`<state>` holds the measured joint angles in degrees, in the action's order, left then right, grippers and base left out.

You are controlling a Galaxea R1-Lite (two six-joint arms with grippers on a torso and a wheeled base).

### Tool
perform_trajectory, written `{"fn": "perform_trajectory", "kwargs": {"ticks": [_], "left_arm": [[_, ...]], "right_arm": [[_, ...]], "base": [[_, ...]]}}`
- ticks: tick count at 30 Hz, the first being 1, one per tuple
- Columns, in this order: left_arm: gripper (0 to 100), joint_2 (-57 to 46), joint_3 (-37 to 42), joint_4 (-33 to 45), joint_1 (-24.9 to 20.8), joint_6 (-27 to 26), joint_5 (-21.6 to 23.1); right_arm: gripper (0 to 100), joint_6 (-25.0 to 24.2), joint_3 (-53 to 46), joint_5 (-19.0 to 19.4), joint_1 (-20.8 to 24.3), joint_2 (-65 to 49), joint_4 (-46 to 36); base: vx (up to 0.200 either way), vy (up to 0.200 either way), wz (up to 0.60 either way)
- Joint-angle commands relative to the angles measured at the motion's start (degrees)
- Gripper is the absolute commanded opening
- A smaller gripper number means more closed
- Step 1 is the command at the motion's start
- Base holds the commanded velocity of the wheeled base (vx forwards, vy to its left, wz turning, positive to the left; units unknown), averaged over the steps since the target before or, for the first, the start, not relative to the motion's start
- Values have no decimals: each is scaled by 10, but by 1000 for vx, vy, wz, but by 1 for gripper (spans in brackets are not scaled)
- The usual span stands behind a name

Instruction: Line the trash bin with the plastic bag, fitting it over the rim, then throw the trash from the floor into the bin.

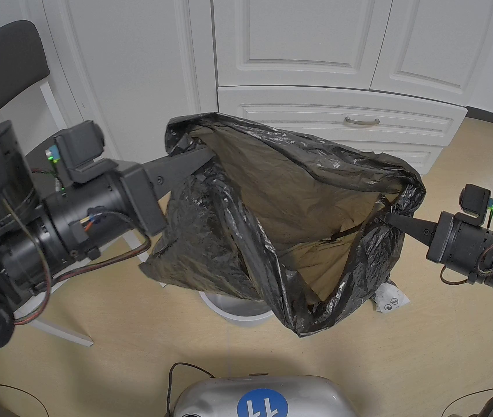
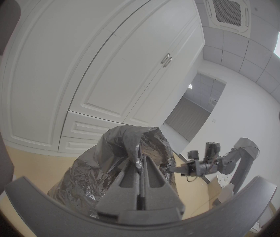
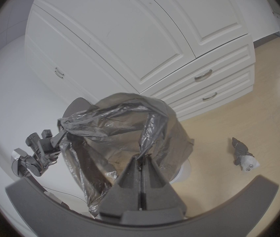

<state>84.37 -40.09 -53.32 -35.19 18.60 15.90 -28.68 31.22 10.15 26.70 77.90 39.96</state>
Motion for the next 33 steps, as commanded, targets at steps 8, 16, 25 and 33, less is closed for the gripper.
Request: {"fn": "perform_trajectory", "kwargs": {"ticks": [8,16,25,33], "left_arm": [[0,144,27,-145,57,21,-1],[0,156,114,-157,77,20,-3],[0,214,178,-285,98,50,0],[0,268,190,-340,98,50,-3]], "right_arm": [[0,39,-19,2,-6,28,-8],[0,122,-45,-28,-5,59,-23],[0,168,-43,-113,2,128,-41],[0,172,-38,-153,-2,142,-41]], "base": [[0,0,0],[0,0,0],[0,0,0],[0,0,0]]}}
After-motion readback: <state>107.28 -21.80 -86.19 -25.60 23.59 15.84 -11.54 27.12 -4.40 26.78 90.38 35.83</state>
